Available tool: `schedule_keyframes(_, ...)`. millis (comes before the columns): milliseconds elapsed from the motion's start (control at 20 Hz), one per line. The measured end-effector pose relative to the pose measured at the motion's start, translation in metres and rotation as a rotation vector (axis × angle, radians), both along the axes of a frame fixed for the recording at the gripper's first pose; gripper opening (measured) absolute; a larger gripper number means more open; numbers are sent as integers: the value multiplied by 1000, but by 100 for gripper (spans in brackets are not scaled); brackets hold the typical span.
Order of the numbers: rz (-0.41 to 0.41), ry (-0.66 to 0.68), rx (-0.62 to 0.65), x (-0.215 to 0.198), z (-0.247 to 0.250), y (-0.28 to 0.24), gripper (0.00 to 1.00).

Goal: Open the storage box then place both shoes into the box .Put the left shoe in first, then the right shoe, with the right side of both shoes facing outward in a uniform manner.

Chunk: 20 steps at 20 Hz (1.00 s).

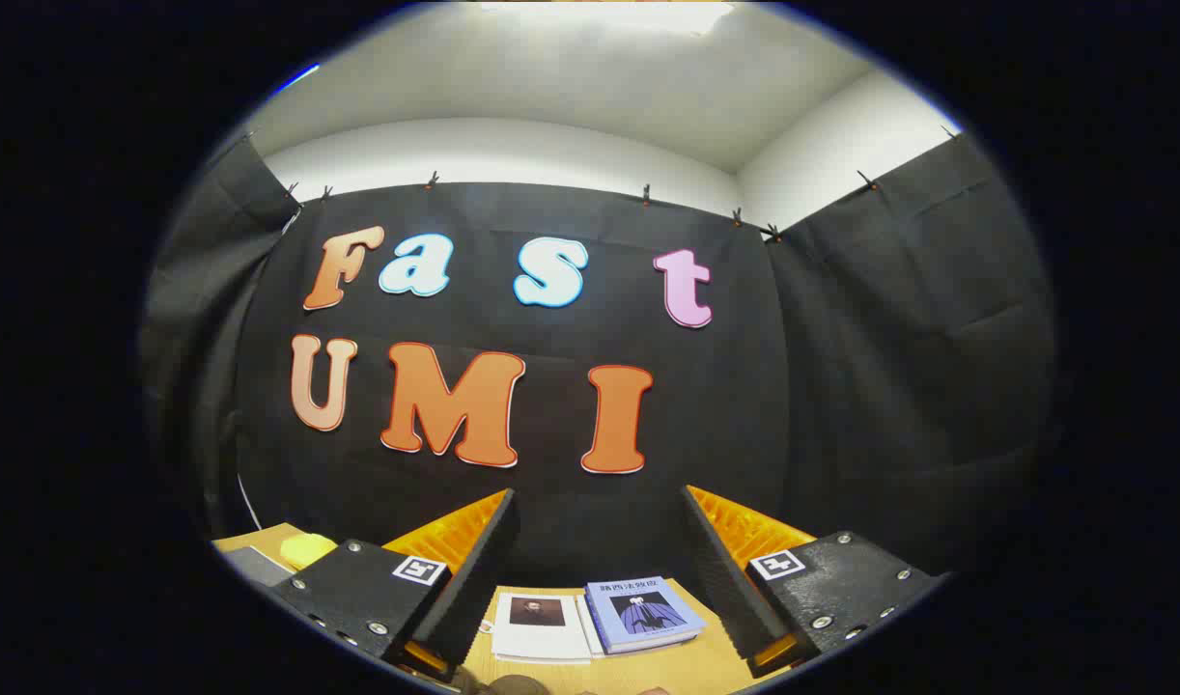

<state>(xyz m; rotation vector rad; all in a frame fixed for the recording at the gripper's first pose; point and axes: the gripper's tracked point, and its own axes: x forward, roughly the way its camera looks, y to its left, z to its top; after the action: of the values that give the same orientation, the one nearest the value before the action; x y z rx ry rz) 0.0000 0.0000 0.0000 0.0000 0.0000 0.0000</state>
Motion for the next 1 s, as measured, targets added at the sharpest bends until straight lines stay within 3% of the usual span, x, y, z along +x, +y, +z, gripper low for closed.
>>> schedule_keyframes(350,107,-61,-14,-7,38,58,100)
schedule_keyframes(650,136,40,24,-7,16,79,100)
schedule_keyframes(1000,175,60,4,-11,10,95,100)
